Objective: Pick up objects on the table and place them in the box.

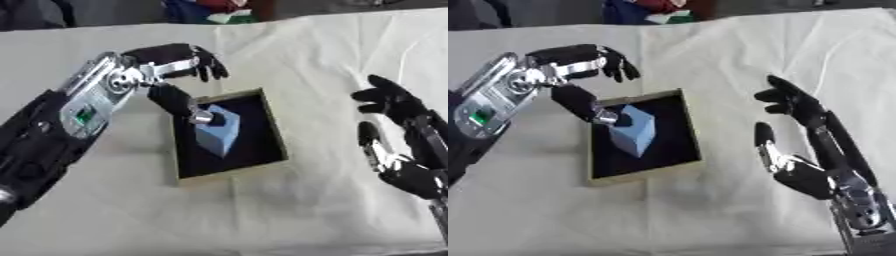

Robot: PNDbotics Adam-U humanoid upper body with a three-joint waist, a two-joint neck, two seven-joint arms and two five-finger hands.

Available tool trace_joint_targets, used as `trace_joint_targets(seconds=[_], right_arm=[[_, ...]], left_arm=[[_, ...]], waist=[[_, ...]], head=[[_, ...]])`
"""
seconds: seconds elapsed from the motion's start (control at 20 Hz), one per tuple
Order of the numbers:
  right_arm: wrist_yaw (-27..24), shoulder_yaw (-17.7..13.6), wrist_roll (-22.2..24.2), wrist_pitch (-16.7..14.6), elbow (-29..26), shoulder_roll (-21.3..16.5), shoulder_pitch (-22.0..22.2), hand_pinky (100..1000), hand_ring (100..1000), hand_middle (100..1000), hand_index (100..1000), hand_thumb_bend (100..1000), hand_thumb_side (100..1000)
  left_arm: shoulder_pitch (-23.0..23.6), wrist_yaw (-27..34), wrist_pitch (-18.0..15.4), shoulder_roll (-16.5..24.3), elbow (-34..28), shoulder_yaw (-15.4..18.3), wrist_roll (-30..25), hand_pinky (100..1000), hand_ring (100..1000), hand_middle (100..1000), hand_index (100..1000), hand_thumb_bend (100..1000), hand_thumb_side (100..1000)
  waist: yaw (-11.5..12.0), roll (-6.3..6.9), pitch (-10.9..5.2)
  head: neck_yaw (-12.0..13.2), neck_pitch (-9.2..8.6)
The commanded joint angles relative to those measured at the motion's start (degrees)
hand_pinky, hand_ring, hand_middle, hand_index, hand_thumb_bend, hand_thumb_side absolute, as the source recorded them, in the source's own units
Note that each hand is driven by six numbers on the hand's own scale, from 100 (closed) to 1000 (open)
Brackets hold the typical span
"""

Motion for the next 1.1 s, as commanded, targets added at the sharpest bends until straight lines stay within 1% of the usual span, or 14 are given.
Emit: trace_joint_targets(seconds=[0.05, 0.2, 0.35, 0.5, 0.65, 0.75, 0.9, 1.1], right_arm=[[-0.5, -0.7, -1.1, 0.4, -0.6, -0.5, -0.1, 760, 830, 753, 966, 100, 557], [-0.7, -0.9, -1.9, 0.6, -0.7, -0.5, -0.1, 760, 830, 754, 966, 100, 556], [-0.7, -1.2, -2.4, 0.8, -0.8, -0.3, 0.0, 757, 828, 751, 966, 100, 555], [-0.8, -1.4, -3.0, 1.1, -0.7, -0.2, 0.0, 750, 820, 744, 961, 100, 555], [-0.9, -1.5, -3.8, 1.3, -0.8, -0.1, 0.0, 744, 812, 737, 959, 100, 553], [-1.0, -1.5, -4.2, 1.5, -0.8, -0.1, 0.1, 742, 810, 735, 958, 100, 560], [-1.1, -1.5, -4.5, 1.7, -0.7, 0.0, 0.1, 740, 807, 732, 956, 100, 561], [-1.5, -1.4, -5.0, 1.9, -0.6, 0.1, 0.1, 736, 804, 726, 955, 100, 565]], left_arm=[[1.4, 1.5, 1.4, 2.2, -5.5, 5.4, 3.0, 746, 721, 724, 841, 581, 652], [5.4, 2.8, 3.3, 2.0, -9.7, 9.6, 5.6, 734, 715, 714, 832, 582, 660], [9.6, 4.1, 5.6, -0.3, -13.6, 14.0, 8.3, 721, 710, 704, 823, 583, 658], [13.8, 5.6, 7.5, -2.6, -16.9, 18.2, 10.9, 709, 703, 693, 811, 583, 652], [18.1, 7.8, 7.8, -5.0, -18.5, 22.3, 13.5, 703, 703, 689, 805, 579, 652], [20.7, 9.4, 7.2, -6.7, -18.9, 24.2, 15.3, 699, 701, 685, 800, 572, 651], [23.4, 12.0, 5.9, -8.8, -18.4, 25.5, 18.1, 697, 701, 684, 799, 563, 650], [25.6, 14.4, 3.9, -10.6, -16.4, 24.5, 21.8, 697, 704, 687, 801, 553, 658]], waist=[[0.5, -0.28, -0.92], [1.2, -0.54, -0.82], [2.2, -0.82, -0.59], [2.5, -0.99, -0.48], [2.8, -1.11, -0.33], [3.1, -1.24, -0.22], [3.4, -1.29, -0.16], [3.3, -1.35, -0.19]], head=[[-0.4, 0.27], [-0.7, 0.27], [-1.1, 0.27], [-1.1, 0.27], [-0.9, 0.27], [-0.8, 0.27], [-0.4, 0.27], [0.0, 0.27]])
